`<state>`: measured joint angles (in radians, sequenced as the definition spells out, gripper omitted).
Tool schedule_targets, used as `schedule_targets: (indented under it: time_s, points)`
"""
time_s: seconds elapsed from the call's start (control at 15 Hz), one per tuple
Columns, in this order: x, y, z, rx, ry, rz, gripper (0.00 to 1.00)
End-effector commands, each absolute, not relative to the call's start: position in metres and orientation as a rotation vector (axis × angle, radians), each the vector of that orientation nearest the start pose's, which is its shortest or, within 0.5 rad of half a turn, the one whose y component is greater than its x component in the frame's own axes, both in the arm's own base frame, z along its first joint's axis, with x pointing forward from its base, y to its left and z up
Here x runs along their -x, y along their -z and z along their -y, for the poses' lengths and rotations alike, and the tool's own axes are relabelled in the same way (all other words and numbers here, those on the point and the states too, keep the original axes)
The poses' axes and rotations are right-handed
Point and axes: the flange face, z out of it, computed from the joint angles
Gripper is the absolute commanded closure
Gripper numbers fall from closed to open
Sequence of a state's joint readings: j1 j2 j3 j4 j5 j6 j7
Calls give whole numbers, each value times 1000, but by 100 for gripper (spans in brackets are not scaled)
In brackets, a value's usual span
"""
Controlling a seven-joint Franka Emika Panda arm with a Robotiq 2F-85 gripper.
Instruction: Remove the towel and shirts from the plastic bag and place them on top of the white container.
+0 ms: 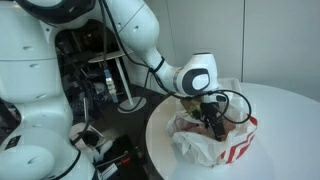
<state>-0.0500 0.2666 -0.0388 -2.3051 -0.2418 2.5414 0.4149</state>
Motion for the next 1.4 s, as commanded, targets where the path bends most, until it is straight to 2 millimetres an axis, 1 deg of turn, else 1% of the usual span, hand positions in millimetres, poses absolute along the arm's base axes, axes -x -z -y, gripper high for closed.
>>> schedule_targets:
  time_s: [0.0,0.07,0.13,0.4,0.53,0.73,0.8,0.87,0.93,1.0,1.2,1.33]
  points:
    - [-537,-201,57,3221,-49,-546,0]
    - [-539,-198,57,3215,-53,-550,25]
    - [-540,-196,57,3213,-56,-556,26]
    - [-545,-206,55,3182,-36,-588,58]
    - [-542,-210,54,3161,-74,-624,73]
    - [-536,-217,56,3122,-158,-677,91]
    - [-534,-221,58,3108,-182,-708,92]
    - [-532,-227,60,3096,-207,-740,89]
    - [-530,-233,63,3087,-222,-768,89]
    - [-525,-243,65,3085,-239,-800,91]
    - [-509,-279,74,3062,-373,-900,89]
    - [-498,-307,80,3052,-474,-979,89]
